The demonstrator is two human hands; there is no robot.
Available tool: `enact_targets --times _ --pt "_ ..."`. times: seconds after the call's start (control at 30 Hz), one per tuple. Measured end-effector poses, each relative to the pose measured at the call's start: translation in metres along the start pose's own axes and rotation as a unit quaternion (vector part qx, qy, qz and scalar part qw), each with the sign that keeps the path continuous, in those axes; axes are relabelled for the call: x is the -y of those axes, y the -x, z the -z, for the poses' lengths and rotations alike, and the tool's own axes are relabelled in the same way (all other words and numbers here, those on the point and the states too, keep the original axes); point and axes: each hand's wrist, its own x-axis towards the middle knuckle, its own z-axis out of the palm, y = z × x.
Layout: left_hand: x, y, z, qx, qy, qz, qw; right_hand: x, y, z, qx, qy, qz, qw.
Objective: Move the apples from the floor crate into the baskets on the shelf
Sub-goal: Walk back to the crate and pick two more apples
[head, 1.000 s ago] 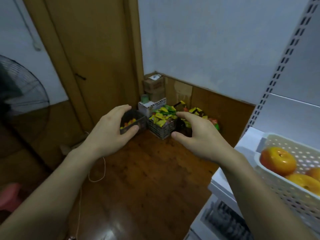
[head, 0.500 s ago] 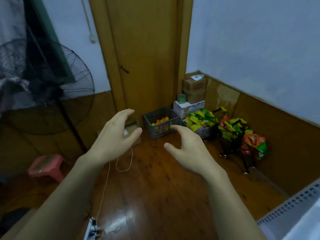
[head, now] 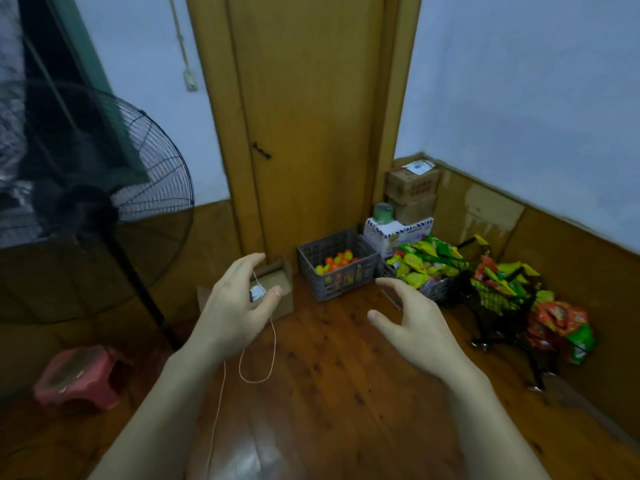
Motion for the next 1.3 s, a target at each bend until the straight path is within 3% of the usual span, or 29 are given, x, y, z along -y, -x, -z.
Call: enact_targets --times 0.23,0.5,0.83,1.3 --pt "0.054 -0.124 -0.012 0.001 0.066 -0.023 0.998 0.011 -0.113 -0.019 -0.060 -0.035 -0.046 0.997" --pt "0.088 -0.238 -0.092 0.024 0.130 0.008 0.991 -0.033 -0.227 -0.033 -0.069 -0.050 -0.062 0.994" --pt "0.072 -0.461 -0.205 0.042 0.098 -0.032 0.994 -0.138 -0.423 -0.003 -0.015 -0.015 -0.055 0.998" --pt "0.139 -0.664 -0.290 0.024 0.080 0.037 0.996 -0.219 -0.659 0.011 -0.005 -0.026 -0.045 0.999"
